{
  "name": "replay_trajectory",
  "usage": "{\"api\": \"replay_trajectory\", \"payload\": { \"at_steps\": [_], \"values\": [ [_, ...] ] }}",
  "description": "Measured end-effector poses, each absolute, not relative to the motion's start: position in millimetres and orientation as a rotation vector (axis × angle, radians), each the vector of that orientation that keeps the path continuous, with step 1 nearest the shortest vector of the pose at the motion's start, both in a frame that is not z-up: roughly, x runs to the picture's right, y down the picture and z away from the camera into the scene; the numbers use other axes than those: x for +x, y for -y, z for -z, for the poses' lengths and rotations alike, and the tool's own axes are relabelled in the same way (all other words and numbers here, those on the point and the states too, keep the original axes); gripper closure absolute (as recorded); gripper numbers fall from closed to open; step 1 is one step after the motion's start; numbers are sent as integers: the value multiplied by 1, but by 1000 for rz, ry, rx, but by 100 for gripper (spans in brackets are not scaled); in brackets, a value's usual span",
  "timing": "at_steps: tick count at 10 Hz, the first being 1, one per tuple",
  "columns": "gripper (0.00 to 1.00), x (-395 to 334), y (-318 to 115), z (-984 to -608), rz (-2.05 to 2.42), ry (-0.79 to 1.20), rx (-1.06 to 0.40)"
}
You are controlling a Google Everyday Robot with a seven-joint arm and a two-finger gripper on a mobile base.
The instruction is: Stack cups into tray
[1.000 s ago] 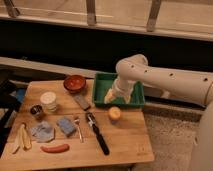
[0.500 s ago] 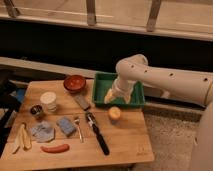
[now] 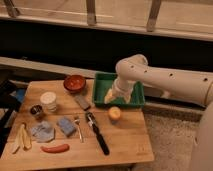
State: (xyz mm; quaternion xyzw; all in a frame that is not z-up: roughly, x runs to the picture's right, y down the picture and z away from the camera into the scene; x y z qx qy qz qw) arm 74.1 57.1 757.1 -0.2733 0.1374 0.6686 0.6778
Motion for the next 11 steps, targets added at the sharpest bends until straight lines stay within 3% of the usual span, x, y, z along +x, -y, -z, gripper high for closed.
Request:
{"api": "replay_trajectory", "payload": {
  "at_steps": [4, 8, 11],
  "values": [
    [29, 21, -24, -759, -1403, -223, -611],
    [29, -85, -2, -745, -1256, -77, -653],
    [29, -81, -2, -746, -1259, -83, -650]
  ]
}}
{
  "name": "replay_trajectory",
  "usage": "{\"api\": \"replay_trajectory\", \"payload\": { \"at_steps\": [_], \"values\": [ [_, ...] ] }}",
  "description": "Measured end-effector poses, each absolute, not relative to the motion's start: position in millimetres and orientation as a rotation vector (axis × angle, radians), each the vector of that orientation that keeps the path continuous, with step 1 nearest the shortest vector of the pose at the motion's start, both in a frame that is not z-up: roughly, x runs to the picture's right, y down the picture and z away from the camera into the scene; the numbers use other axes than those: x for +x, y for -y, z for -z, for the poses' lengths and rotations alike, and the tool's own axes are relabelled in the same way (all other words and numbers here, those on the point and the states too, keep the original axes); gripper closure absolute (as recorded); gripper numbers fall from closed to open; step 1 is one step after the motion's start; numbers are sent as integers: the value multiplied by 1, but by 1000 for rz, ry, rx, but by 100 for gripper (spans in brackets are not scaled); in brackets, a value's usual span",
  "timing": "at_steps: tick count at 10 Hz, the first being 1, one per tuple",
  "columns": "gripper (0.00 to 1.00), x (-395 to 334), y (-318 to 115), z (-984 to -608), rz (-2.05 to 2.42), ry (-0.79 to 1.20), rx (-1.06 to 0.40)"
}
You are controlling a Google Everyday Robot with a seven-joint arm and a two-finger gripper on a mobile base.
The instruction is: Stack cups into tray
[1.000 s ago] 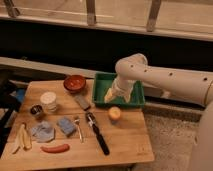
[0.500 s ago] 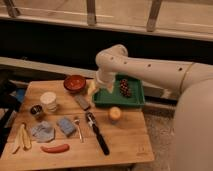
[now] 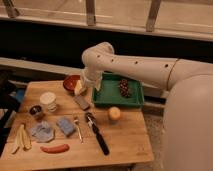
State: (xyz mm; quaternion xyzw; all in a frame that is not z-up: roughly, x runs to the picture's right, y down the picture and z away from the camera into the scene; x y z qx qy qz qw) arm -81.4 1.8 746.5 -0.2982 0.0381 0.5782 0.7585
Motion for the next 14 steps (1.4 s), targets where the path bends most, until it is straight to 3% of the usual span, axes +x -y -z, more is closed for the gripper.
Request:
{"api": "replay_trajectory", "payload": {
  "at_steps": [6, 14],
  "values": [
    [29, -99, -39, -770, -1176, -153, -731],
    [29, -259, -70, -758, -998, -28, -855]
  ]
}}
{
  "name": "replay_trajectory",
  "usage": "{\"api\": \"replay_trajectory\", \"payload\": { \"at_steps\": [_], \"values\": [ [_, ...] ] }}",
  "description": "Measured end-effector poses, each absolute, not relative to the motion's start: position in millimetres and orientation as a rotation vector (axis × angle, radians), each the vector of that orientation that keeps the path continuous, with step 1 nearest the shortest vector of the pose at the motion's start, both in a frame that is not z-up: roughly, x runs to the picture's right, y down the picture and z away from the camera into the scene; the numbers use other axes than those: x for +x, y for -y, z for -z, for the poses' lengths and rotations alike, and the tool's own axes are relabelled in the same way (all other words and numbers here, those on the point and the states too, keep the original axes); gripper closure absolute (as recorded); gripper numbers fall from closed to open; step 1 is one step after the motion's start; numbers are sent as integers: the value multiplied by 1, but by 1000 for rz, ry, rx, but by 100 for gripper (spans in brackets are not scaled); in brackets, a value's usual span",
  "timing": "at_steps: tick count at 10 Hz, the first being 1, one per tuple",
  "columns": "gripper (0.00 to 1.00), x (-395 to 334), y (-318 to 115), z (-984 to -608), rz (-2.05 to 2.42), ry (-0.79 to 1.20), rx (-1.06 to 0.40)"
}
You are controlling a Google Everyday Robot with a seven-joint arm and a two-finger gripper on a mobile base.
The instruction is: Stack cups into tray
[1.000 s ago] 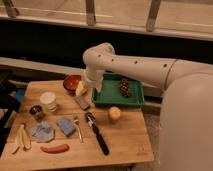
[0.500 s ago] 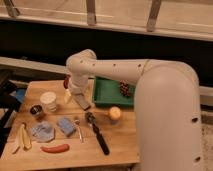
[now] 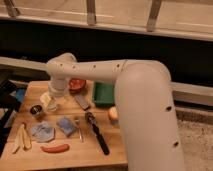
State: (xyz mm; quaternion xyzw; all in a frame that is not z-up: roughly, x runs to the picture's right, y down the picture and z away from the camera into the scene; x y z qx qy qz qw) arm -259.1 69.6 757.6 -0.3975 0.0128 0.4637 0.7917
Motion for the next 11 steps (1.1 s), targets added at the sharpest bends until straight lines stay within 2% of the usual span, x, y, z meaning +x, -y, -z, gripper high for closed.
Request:
{"api": "replay_trajectory", "payload": {
  "at_steps": [3, 11],
  "values": [
    [29, -308, -82, -741, -954, 36, -907],
    [29, -289, -94, -744, -939, 15, -902]
  ]
}}
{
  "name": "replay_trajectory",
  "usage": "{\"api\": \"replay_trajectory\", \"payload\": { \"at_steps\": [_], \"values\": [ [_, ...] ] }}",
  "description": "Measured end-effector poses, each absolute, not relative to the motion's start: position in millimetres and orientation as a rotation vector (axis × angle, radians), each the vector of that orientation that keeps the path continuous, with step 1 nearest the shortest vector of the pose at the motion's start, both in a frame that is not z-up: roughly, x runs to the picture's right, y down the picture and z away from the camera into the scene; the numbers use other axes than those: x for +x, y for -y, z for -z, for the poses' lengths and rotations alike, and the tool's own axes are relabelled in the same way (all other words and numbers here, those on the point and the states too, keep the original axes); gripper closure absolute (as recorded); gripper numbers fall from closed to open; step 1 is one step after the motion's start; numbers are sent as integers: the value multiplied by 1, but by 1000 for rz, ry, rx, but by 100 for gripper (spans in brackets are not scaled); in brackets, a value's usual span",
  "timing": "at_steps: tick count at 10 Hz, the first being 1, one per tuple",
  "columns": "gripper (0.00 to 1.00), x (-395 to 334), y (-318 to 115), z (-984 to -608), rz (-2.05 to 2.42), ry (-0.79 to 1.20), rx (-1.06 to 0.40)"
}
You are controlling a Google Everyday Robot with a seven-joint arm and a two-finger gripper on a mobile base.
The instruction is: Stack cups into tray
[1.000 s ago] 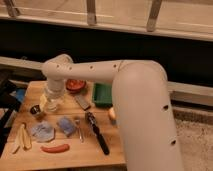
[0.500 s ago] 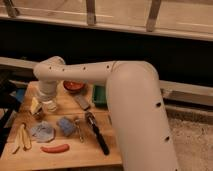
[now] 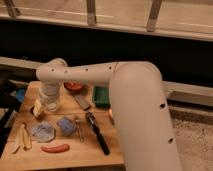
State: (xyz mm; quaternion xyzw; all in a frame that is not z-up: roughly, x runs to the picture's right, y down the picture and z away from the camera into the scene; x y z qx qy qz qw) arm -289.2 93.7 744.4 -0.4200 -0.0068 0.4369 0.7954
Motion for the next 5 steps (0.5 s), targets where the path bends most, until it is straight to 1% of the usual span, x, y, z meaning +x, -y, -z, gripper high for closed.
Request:
{"api": "replay_trajectory", "payload": {
  "at_steps": [2, 5],
  "values": [
    [29, -308, -95, -741, -893, 41, -906],
    [29, -362, -91, -741, -814, 85, -917]
  ]
}}
